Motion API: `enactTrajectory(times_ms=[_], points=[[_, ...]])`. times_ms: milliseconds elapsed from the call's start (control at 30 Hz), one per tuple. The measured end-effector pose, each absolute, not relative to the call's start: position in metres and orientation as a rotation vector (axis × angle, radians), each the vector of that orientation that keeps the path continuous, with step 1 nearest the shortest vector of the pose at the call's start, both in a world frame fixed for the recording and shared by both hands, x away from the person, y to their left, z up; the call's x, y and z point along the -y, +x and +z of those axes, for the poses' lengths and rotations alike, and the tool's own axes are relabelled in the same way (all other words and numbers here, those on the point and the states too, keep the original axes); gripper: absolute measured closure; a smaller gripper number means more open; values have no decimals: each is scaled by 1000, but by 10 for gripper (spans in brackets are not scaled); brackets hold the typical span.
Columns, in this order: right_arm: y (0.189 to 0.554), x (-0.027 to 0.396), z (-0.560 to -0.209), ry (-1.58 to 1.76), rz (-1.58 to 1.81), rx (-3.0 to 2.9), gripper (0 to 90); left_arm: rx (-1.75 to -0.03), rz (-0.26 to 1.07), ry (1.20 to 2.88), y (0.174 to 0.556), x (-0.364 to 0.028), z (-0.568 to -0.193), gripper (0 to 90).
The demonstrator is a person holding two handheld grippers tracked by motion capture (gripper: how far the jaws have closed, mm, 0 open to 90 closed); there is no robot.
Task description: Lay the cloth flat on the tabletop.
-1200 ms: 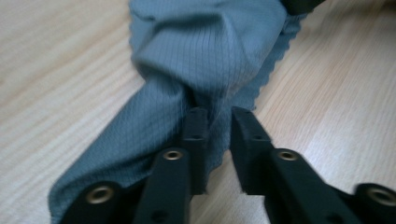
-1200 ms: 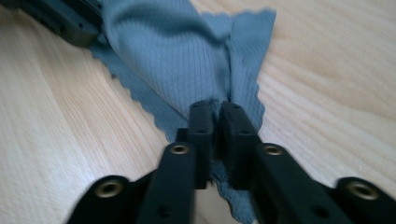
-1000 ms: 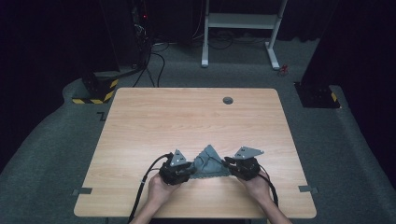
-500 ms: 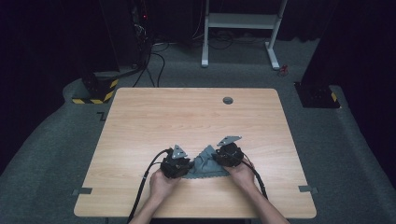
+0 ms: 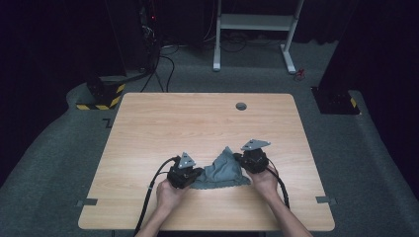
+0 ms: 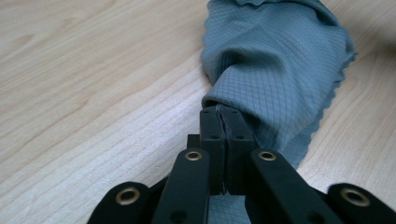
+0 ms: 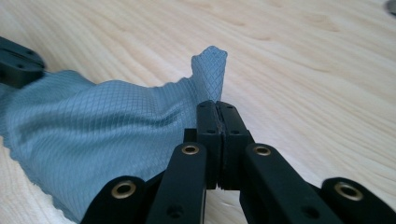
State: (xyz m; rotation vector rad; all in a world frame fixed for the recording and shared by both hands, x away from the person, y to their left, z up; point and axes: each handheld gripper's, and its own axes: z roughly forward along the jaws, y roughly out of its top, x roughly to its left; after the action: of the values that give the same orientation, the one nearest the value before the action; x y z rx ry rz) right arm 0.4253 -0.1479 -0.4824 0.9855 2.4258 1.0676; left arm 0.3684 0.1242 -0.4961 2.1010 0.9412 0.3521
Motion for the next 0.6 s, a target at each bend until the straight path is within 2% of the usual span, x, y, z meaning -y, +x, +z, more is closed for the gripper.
enactTrajectory(times_ms=[133,267,367,433,467,533,600], points=[[427,161,-483,1024,1061,-2405,892,-953,342,2095,365,-131,-495,885],[427,170,-496,1056,1022,-2433,889,-957,271,2118,360,-134,-502,885],[429,170,-507,1092,974,-2465,825,-966,262,2127,358,-133,-505,873],[429,171,-508,1116,984,-2453,780,-983,270,2108,361,-133,-502,814],[428,171,-506,1119,1004,-2440,752,-994,266,2103,363,-132,-501,744],[426,169,-501,1102,1021,-2424,708,-1006,276,2102,368,-130,-498,672],[424,165,-497,1083,1024,-2422,689,-1012,289,2098,374,-125,-495,635]])
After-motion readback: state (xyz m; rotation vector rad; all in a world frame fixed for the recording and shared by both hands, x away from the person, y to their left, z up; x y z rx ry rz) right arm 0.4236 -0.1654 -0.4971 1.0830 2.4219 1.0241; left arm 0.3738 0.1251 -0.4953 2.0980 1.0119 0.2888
